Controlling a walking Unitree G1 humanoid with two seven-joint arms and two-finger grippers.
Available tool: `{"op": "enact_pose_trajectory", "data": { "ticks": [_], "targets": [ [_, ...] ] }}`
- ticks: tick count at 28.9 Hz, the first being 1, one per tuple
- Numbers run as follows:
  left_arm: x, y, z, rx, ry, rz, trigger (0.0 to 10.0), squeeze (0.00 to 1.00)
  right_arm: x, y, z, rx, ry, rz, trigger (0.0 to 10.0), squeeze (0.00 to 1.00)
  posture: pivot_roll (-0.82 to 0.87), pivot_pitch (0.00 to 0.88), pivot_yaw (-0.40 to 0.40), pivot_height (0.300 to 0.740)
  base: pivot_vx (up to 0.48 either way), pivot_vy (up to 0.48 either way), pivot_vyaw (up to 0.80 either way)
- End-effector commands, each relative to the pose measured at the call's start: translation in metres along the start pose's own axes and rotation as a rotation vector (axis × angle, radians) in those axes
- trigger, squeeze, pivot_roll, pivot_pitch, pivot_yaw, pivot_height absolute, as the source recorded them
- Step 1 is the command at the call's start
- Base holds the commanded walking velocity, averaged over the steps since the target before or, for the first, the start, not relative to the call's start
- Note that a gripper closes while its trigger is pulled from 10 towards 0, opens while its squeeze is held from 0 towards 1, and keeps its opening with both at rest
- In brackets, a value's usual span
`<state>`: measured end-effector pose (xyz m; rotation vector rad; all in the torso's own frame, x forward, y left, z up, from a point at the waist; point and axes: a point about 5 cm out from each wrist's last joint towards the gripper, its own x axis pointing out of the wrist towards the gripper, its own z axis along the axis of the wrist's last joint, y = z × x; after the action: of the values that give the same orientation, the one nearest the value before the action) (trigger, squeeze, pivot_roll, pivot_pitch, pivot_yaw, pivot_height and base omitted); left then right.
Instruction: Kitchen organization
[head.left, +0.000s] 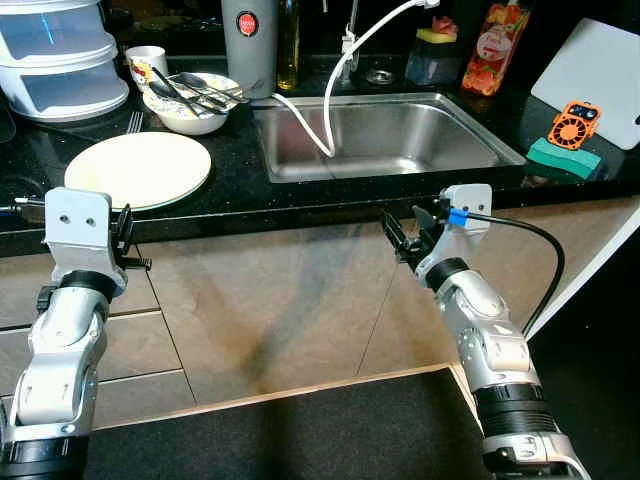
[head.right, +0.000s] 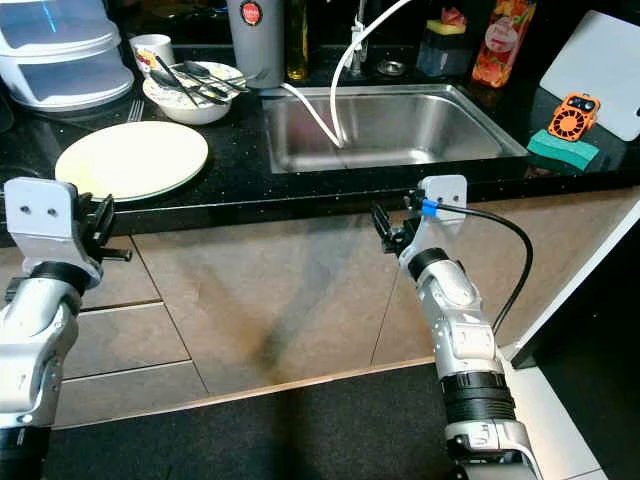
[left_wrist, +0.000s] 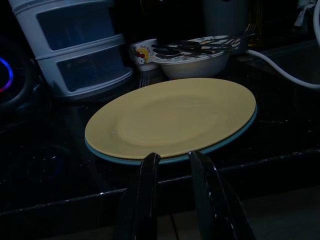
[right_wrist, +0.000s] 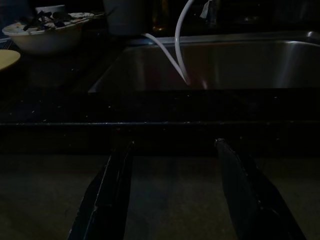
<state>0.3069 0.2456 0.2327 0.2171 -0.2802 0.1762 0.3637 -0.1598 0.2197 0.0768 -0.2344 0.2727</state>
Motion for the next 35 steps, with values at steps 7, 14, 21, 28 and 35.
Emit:
{"op": "enact_pose_trajectory", "data": {
  "ticks": [7, 14, 21, 28, 35],
  "targets": [
    [0.000, -0.001, 0.002, 0.011, 0.000, -0.014, 10.0, 0.00, 0.002, 0.004, 0.005, -0.007, 0.011, 0.038, 10.0, 0.00, -0.01, 0.125, -0.034, 0.740, 0.000, 0.000, 0.00],
    [-0.001, -0.008, 0.006, 0.009, -0.007, -0.054, 10.0, 0.00, 0.002, 0.005, 0.005, -0.004, 0.014, 0.043, 10.0, 0.00, -0.01, 0.128, -0.032, 0.740, 0.000, 0.000, 0.00],
    [0.000, -0.008, 0.008, 0.009, -0.010, -0.053, 10.0, 0.00, 0.002, 0.006, 0.005, -0.001, 0.016, 0.046, 10.0, 0.00, -0.01, 0.129, -0.032, 0.740, 0.000, 0.000, 0.00],
    [0.000, -0.009, 0.011, 0.010, -0.017, -0.057, 10.0, 0.00, 0.001, 0.007, 0.003, 0.007, 0.020, 0.047, 10.0, 0.00, -0.01, 0.128, -0.031, 0.740, 0.222, 0.000, 0.00],
    [0.000, -0.009, 0.013, 0.010, -0.022, -0.060, 10.0, 0.00, 0.001, 0.009, 0.002, 0.012, 0.021, 0.049, 10.0, 0.00, -0.01, 0.129, -0.030, 0.740, 0.302, 0.000, 0.00]
  ]
}}
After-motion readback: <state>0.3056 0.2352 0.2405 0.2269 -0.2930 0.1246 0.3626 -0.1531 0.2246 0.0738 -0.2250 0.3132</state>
